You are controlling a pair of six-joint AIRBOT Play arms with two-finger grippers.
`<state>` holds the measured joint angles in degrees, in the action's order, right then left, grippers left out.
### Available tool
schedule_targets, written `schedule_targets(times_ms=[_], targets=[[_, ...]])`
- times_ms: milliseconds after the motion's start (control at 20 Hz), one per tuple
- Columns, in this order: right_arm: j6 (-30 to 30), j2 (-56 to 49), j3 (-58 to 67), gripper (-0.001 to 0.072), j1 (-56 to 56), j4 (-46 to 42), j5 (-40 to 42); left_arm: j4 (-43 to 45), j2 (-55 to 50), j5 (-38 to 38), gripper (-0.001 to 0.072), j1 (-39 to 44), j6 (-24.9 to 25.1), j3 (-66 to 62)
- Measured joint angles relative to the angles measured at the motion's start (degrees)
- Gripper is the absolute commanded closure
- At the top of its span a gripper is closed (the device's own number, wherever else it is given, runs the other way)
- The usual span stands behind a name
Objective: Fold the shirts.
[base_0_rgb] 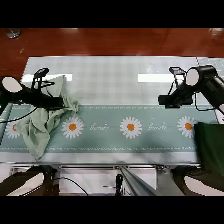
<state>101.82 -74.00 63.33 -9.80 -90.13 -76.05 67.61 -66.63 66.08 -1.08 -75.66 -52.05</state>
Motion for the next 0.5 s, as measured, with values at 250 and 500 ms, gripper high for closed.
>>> schedule_targets(times_ms=[250, 500], targets=[[0.0, 0.0, 0.0, 0.069, 0.0, 0.0, 0.0, -0.4, 0.0, -0.1, 0.0682, 0.0, 0.0, 0.0], [0.0, 0.0, 0.0, 0.0691, 0.0, 0.0, 0.0, -0.5, 0.0, -0.1, 0.0682, 0.0, 0.0, 0.0]])
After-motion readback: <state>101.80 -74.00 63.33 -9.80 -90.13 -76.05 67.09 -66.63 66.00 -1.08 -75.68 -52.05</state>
